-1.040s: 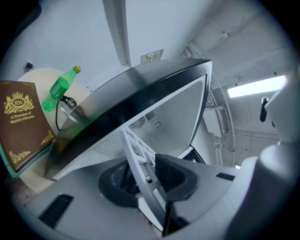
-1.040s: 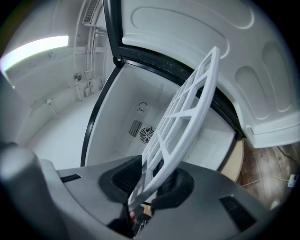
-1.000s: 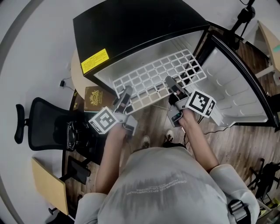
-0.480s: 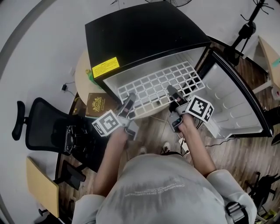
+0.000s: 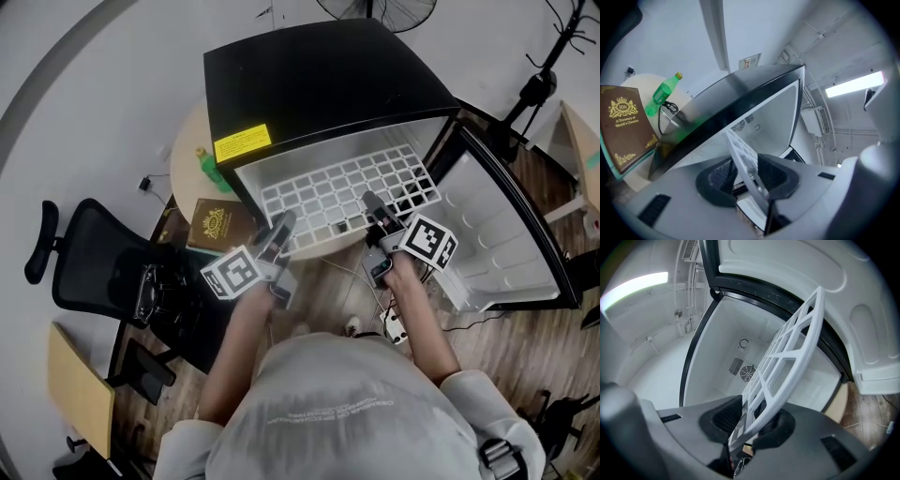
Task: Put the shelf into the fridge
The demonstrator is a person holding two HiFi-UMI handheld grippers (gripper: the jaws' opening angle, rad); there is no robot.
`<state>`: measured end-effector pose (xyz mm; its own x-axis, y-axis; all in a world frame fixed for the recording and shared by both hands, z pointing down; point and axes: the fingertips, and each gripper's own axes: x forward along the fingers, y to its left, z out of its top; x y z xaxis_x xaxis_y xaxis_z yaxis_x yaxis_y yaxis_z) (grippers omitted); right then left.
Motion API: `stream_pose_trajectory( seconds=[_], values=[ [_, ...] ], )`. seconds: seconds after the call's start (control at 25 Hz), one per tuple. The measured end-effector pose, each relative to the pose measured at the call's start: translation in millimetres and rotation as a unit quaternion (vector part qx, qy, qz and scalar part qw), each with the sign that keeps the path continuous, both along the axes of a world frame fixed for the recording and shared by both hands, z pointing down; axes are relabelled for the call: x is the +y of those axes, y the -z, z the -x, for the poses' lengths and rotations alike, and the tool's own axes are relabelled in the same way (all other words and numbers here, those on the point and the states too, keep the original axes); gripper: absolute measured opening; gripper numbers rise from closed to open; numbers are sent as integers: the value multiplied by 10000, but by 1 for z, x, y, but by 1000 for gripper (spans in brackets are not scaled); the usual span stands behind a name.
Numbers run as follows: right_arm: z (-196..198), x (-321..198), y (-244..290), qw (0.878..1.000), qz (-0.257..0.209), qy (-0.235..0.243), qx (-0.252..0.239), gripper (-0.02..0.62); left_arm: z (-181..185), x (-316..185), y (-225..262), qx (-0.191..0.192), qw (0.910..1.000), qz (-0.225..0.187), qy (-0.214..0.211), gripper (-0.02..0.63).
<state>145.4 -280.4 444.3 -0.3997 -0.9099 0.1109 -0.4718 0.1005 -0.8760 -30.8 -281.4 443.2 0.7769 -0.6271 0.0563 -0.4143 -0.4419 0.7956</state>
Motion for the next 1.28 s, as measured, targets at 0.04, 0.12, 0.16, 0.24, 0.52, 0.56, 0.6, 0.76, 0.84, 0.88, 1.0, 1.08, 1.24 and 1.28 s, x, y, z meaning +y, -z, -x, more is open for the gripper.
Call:
stream_pose_trajectory(
  seconds=[0.04, 0.12, 0.16, 0.24, 0.52, 0.56, 0.6, 0.76, 0.84, 0.88, 1.0, 1.08, 1.24, 1.28],
  values=[
    [1, 0, 0, 10000, -48, 65, 27, 77, 2, 5, -1, -51, 10000, -45, -21, 117],
    [3, 4, 0, 9997, -147, 190, 38, 81, 5, 16, -3, -213, 9997, -113, -58, 117],
    [4, 7, -1, 9996, -177, 231, 37, 86, 7, 21, -5, -292, 9995, -121, -56, 121],
    [3, 13, -2, 9994, -171, 277, 80, 94, 10, 28, -7, -448, 9989, -123, -37, 127],
    [2, 39, -10, 9996, -5, 258, 112, 95, 17, 43, -12, -732, 9971, -169, -153, 127],
    [0, 40, -12, 9996, 53, 224, 151, 95, 18, 44, -13, -769, 9967, -185, -162, 127],
    [-2, 41, -13, 9996, 103, 185, 190, 97, 18, 46, -13, -803, 9964, -193, -176, 127],
    [2, 39, -9, 9997, 3, 182, 168, 97, 19, 47, -13, -983, 9946, -229, -249, 123],
    [4, 37, -10, 9996, 69, 195, 184, 97, 19, 46, -15, -1112, 9932, -235, -257, 121],
    [3, 37, -12, 9994, 179, 170, 246, 97, 20, 45, -16, -1160, 9927, -223, -247, 116],
    [4, 36, -13, 9987, 335, 142, 346, 95, 23, 39, -14, -1116, 9935, -162, -165, 112],
    [7, 32, -8, 9990, 268, 164, 322, 97, 25, 34, -11, -1043, 9944, -123, -150, 112],
    [9, 26, -5, 9993, 199, 195, 255, 97, 25, 29, -9, -1075, 9940, -118, -175, 112],
    [9, 24, -5, 9993, 205, 195, 250, 97, 25, 27, -9, -1072, 9940, -111, -168, 112]
  ],
)
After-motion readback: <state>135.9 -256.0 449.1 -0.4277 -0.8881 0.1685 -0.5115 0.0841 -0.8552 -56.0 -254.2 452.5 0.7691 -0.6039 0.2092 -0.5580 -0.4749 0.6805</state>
